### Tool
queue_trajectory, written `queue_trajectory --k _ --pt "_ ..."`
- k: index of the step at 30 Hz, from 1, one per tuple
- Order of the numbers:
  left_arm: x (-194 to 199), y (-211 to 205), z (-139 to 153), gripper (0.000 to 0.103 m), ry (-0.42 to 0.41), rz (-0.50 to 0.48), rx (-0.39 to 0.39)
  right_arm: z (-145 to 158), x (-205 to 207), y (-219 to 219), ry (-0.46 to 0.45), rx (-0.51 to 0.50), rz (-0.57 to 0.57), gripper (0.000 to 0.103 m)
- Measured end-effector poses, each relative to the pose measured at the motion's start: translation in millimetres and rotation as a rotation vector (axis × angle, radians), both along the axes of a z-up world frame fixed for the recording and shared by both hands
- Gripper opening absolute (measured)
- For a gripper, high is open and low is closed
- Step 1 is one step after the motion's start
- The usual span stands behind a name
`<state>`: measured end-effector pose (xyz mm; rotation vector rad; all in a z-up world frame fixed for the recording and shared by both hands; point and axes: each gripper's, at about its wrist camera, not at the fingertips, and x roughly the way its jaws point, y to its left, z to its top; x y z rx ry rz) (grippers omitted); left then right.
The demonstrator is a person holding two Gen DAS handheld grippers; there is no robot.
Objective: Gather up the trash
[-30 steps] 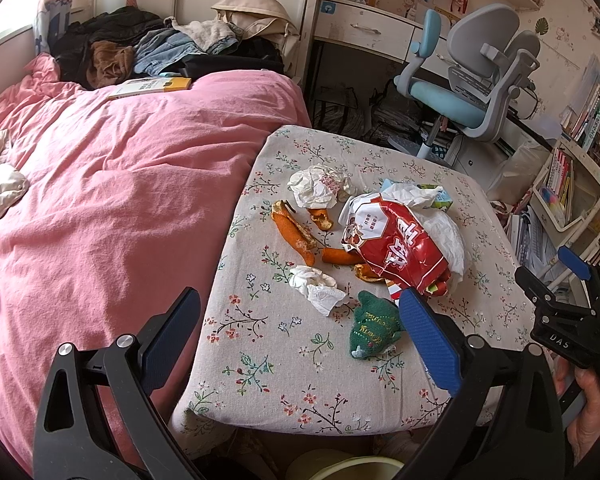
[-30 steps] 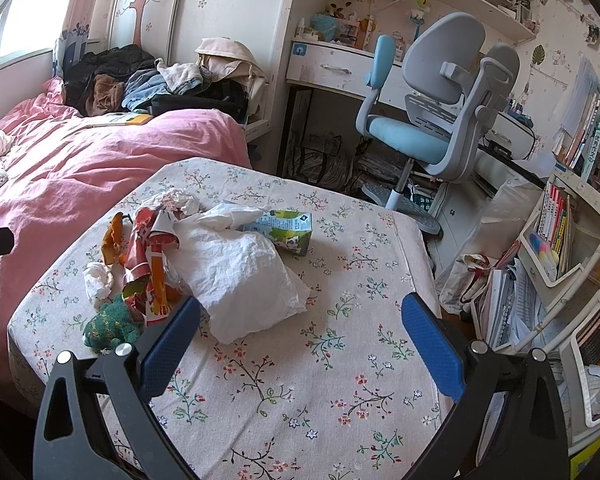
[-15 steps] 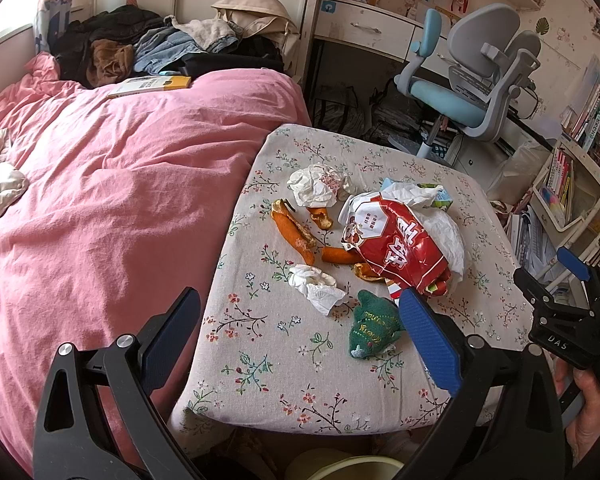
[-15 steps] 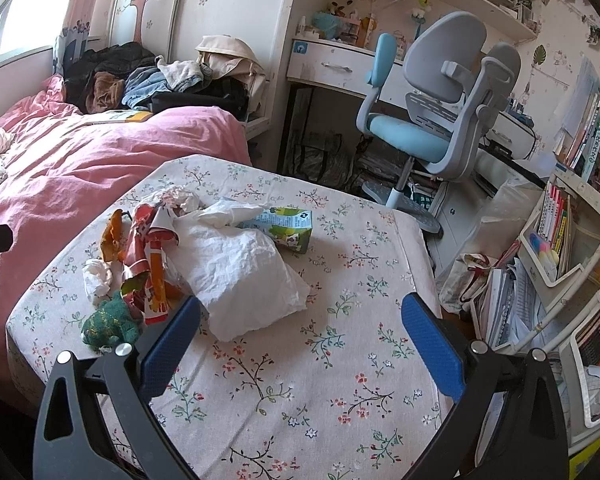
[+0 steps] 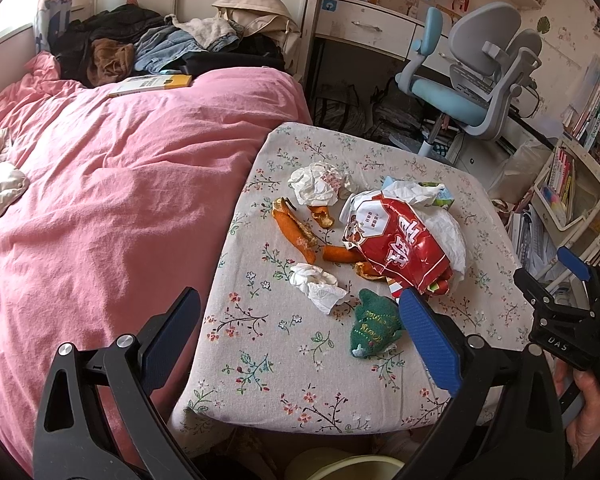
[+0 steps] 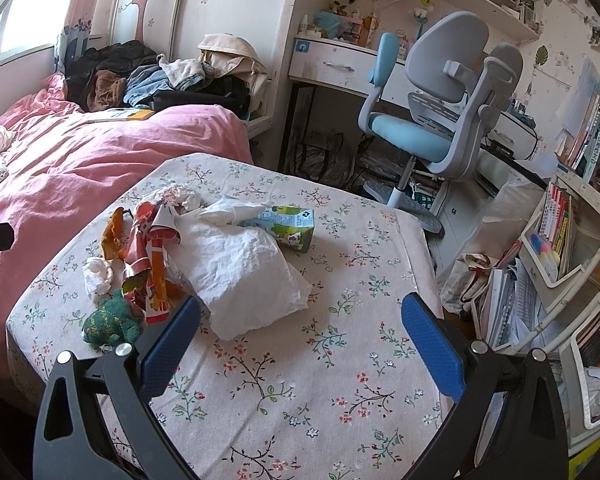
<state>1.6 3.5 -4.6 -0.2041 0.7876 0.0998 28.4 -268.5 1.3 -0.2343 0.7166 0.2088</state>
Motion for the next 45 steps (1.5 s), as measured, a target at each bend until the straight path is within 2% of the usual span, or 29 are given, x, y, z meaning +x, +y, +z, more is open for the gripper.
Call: queue_trajectory --k 45 --pt "1.6 0.7 1.6 0.096 0.003 0.000 -0.002 -1.4 -0.1 5.0 -0.005 -0.004 0.006 0.097"
